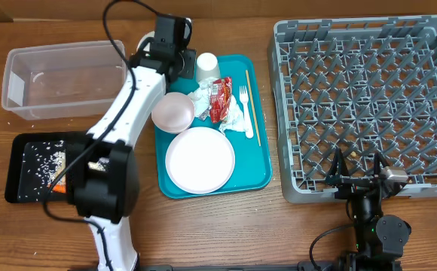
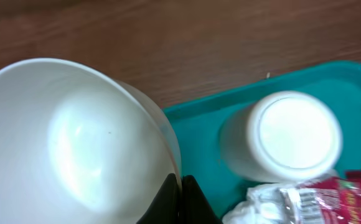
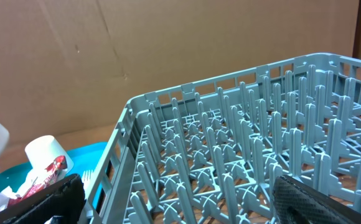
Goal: Sort waste into correct bins and load items into the dishwasher rack
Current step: 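Carry the empty bowl back and set it on the teal tray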
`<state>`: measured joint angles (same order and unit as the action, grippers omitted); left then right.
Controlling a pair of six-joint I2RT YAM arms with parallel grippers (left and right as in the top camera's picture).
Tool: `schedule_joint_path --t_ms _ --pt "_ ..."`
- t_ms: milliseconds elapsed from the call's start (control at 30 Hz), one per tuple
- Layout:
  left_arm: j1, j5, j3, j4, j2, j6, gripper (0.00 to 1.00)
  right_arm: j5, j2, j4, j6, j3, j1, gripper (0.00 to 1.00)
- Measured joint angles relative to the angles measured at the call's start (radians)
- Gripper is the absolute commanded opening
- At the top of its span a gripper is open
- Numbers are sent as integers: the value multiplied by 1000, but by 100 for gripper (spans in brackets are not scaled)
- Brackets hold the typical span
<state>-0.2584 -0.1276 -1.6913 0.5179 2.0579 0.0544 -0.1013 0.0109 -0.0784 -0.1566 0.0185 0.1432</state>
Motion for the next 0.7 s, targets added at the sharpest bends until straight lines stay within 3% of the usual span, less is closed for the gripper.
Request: schedule_joint_path --t_ms 133,267,400,567,700 --pt "0 -10 0 -3 56 19 9 0 0 1 0 0 0 100" --pt "0 -12 0 -29 58 53 47 0 0 0 0 0 0 100" --pt "0 -12 0 -29 58 70 50 0 0 0 -1 0 0 100" --pt "0 -2 -4 -20 58 73 61 0 0 0 0 0 0 100" --pt "0 45 -67 53 55 76 60 0 0 1 0 0 0 100"
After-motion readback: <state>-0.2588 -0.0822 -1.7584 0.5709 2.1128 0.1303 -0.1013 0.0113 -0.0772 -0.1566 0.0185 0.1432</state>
